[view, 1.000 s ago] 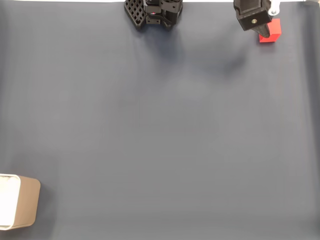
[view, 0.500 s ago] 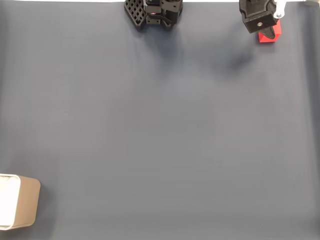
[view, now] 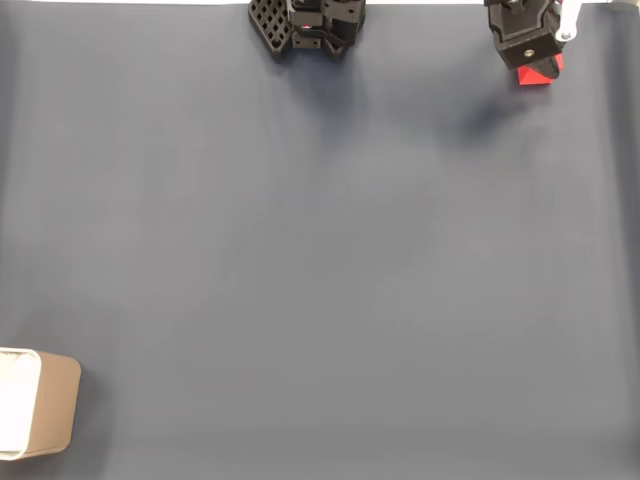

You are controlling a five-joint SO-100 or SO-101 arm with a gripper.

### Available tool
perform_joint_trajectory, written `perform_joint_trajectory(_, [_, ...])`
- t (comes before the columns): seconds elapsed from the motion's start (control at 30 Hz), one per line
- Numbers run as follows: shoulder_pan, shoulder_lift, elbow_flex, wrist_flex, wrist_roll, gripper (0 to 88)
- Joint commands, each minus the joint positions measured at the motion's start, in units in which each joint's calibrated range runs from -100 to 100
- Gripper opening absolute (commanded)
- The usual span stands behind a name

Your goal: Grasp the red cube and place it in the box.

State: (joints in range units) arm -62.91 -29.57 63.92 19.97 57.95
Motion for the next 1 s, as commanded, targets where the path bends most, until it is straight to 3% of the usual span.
perform_joint_trajectory(0.0, [-0.59, 0.54, -0.79, -2.51, -0.44, 43.8])
perform_joint_trajectory(0.97, [-2.01, 3.66, 4.78, -9.72, -2.10, 43.8])
